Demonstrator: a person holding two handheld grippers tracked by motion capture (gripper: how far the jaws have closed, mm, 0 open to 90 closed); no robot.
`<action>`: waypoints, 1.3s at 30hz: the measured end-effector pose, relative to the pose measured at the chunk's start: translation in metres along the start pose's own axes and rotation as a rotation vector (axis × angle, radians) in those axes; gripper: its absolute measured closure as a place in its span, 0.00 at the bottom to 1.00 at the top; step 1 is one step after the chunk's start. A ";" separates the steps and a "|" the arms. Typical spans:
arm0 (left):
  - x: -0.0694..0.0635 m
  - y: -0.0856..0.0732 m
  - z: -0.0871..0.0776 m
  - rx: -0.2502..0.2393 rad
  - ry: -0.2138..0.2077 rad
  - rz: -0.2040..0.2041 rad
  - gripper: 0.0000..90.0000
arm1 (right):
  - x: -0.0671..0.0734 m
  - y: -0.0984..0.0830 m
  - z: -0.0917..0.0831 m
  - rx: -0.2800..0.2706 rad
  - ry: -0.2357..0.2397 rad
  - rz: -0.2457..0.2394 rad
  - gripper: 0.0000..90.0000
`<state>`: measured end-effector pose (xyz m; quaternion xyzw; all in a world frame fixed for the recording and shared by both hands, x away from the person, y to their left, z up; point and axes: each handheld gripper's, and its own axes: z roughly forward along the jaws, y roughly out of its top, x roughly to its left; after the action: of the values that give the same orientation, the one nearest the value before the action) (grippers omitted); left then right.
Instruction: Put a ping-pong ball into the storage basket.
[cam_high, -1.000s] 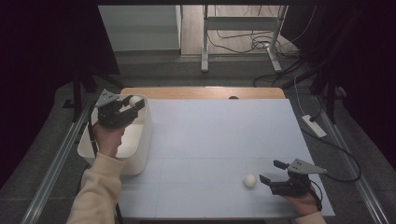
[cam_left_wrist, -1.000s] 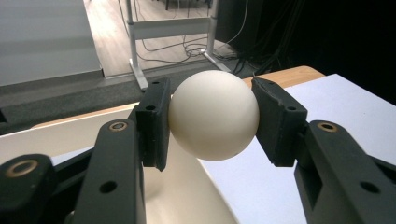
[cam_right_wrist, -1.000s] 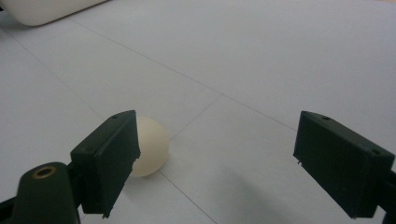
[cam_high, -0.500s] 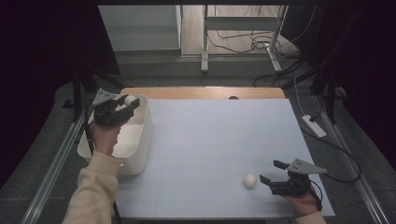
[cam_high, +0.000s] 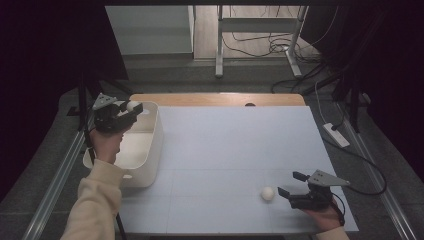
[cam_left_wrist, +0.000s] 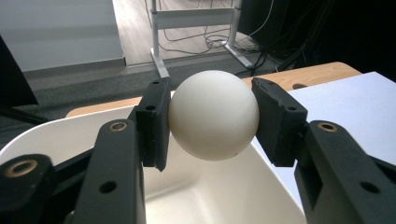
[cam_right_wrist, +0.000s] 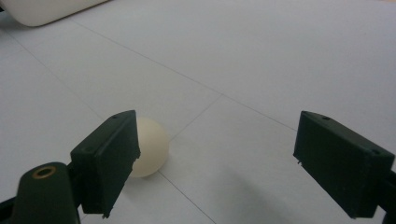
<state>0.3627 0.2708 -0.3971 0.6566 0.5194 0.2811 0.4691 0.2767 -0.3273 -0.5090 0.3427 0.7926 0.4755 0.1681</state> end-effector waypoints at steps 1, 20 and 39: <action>0.000 0.000 0.000 0.000 0.000 0.000 0.56 | 0.000 0.000 0.000 0.000 0.000 0.000 0.16; 0.022 -0.006 0.007 0.070 0.049 -0.035 0.56 | 0.000 0.000 0.001 0.002 0.001 0.003 0.16; 0.030 -0.009 0.016 0.184 0.082 -0.042 0.56 | 0.000 0.000 0.001 0.001 0.000 0.006 0.16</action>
<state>0.3815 0.2942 -0.4152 0.6738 0.5754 0.2491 0.3910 0.2772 -0.3272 -0.5098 0.3451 0.7919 0.4755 0.1666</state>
